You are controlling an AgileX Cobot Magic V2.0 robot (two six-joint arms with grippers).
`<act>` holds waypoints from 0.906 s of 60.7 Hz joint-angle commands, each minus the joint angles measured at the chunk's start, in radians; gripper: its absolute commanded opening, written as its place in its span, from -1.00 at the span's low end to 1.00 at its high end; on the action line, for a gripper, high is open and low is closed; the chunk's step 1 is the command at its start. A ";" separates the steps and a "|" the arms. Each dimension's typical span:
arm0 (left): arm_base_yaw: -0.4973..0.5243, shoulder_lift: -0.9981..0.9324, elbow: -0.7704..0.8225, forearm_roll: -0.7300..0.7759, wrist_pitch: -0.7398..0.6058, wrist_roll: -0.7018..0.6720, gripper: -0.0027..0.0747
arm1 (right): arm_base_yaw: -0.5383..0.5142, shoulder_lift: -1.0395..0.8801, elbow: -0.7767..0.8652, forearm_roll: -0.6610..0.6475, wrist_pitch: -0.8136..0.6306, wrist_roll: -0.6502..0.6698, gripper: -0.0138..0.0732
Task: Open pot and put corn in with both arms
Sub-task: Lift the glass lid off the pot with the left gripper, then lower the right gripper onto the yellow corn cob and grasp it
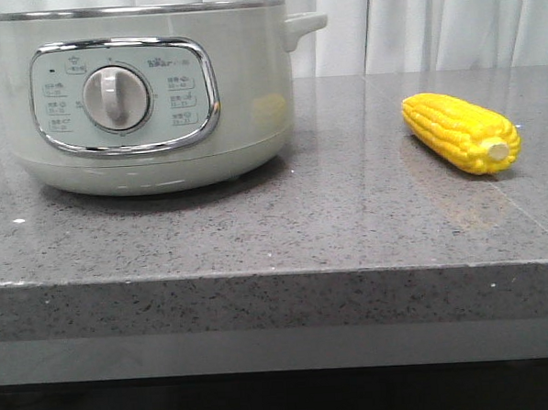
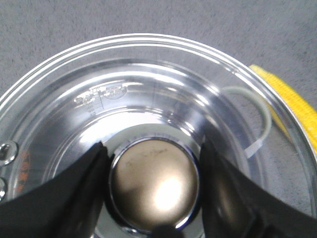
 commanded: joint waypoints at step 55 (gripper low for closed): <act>-0.007 -0.990 0.875 -0.057 -0.074 -0.036 -0.39 | -0.004 0.219 -0.047 -0.005 -0.093 -0.009 0.75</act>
